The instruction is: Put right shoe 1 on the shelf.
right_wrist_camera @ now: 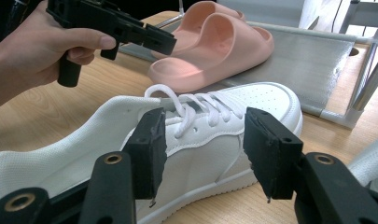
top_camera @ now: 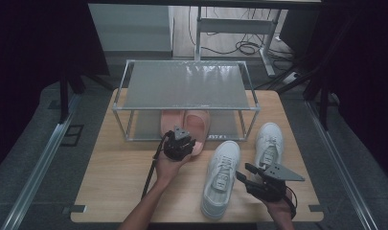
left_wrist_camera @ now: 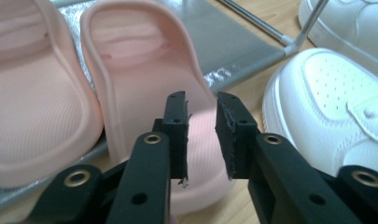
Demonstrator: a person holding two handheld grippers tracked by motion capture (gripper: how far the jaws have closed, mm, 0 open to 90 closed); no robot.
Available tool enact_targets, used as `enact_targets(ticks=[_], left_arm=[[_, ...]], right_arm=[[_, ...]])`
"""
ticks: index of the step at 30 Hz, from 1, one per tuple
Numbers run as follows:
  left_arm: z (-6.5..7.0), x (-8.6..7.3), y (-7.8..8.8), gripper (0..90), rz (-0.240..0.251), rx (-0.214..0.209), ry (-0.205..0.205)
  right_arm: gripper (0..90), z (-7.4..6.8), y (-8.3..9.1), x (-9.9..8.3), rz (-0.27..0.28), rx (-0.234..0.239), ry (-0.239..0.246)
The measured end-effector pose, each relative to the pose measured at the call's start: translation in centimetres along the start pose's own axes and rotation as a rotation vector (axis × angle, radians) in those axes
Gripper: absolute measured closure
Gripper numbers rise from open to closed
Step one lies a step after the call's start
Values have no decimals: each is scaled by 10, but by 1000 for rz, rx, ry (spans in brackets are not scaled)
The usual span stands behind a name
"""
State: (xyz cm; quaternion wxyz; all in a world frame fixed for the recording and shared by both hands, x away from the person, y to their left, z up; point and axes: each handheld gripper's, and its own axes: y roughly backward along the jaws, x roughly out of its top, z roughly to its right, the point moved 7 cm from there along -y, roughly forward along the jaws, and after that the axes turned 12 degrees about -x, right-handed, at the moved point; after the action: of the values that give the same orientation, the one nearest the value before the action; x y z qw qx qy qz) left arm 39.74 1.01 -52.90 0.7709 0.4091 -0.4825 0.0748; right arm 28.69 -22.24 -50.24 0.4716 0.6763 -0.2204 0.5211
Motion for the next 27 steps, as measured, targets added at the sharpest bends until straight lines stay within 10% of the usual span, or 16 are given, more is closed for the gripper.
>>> enact_targets(ticks=[27], left_arm=[[13,-39,27,897,-22,-83,-10]], right_arm=[[494,-1,0,0,-1,0,0]])
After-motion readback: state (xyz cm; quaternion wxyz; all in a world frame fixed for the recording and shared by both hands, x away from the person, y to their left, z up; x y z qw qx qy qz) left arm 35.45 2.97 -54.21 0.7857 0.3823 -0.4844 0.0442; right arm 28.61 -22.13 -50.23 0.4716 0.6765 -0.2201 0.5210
